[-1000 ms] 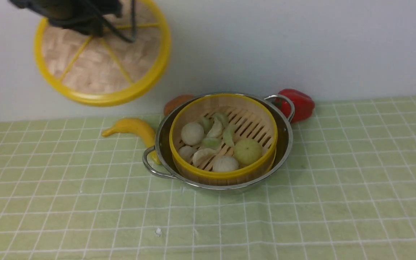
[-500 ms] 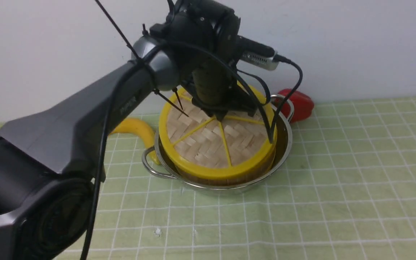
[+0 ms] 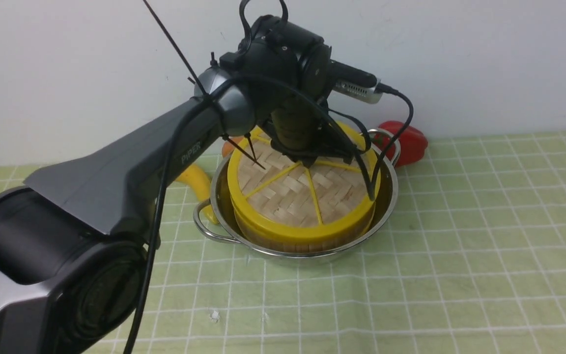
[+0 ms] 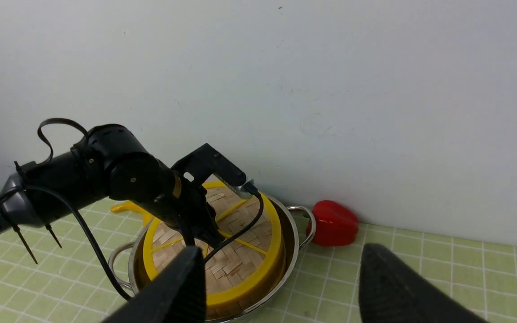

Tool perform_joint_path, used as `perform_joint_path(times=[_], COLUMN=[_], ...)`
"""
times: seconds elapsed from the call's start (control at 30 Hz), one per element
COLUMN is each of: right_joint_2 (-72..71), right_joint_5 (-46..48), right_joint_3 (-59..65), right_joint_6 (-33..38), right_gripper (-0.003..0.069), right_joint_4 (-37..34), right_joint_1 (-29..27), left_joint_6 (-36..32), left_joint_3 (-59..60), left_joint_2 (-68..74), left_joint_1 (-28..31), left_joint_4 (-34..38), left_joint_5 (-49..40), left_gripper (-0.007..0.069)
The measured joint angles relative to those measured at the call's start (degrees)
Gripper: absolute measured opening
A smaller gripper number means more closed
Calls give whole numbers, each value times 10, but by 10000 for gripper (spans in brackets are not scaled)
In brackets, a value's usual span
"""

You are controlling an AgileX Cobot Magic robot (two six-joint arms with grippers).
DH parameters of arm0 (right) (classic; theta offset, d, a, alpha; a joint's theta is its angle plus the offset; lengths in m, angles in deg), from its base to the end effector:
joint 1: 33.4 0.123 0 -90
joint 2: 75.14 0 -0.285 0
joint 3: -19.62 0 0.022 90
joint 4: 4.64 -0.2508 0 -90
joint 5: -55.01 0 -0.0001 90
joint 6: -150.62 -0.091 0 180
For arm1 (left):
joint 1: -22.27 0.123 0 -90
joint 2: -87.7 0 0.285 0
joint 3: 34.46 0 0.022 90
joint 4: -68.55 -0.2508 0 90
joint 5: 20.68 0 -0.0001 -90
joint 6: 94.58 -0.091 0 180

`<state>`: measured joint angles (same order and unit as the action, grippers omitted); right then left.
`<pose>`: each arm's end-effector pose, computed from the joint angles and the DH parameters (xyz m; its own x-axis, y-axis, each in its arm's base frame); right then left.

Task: Place the steamer in the pot on the green tablecloth, and put the lid on the steamer.
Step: 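Place the yellow bamboo steamer lid onto the steamer in the pot with the left gripper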

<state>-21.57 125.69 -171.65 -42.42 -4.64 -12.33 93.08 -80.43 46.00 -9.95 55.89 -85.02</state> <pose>0.0625 0.0241 0.5170 -0.4360 0.0738 -0.8969 -0.2680 0.9407 0.2077 0.4329 -0.2515 0.2428 -0.7897 0.4552 -0.4113 0.4263 0.8893 0.1656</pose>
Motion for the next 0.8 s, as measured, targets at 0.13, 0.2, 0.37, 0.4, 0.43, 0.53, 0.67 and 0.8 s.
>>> perform_joint_path(times=[0.13,0.2,0.37,0.4,0.43,0.53,0.67,0.8], right_joint_2=[0,0,0,0,0,0,0,0], right_joint_5=[0,0,0,0,0,0,0,0], right_joint_3=[0,0,0,0,0,1,16,38], right_joint_6=[0,0,0,0,0,0,0,0], right_gripper=[447,441,432,431,431,430,430,430], right_joint_4=[0,0,0,0,0,0,0,0], right_joint_1=[0,0,0,0,0,0,0,0], left_joint_6=[7,15,22,23,23,24,25,25], left_joint_3=[0,0,0,0,0,0,0,0], left_joint_2=[0,0,0,0,0,0,0,-1], left_joint_1=[0,1,4,4,4,4,4,4], left_joint_4=[-3,-4,-4,-4,-4,-5,-5,-5], left_joint_5=[0,0,0,0,0,0,0,0], left_gripper=[117,117,117,117,117,117,117,117])
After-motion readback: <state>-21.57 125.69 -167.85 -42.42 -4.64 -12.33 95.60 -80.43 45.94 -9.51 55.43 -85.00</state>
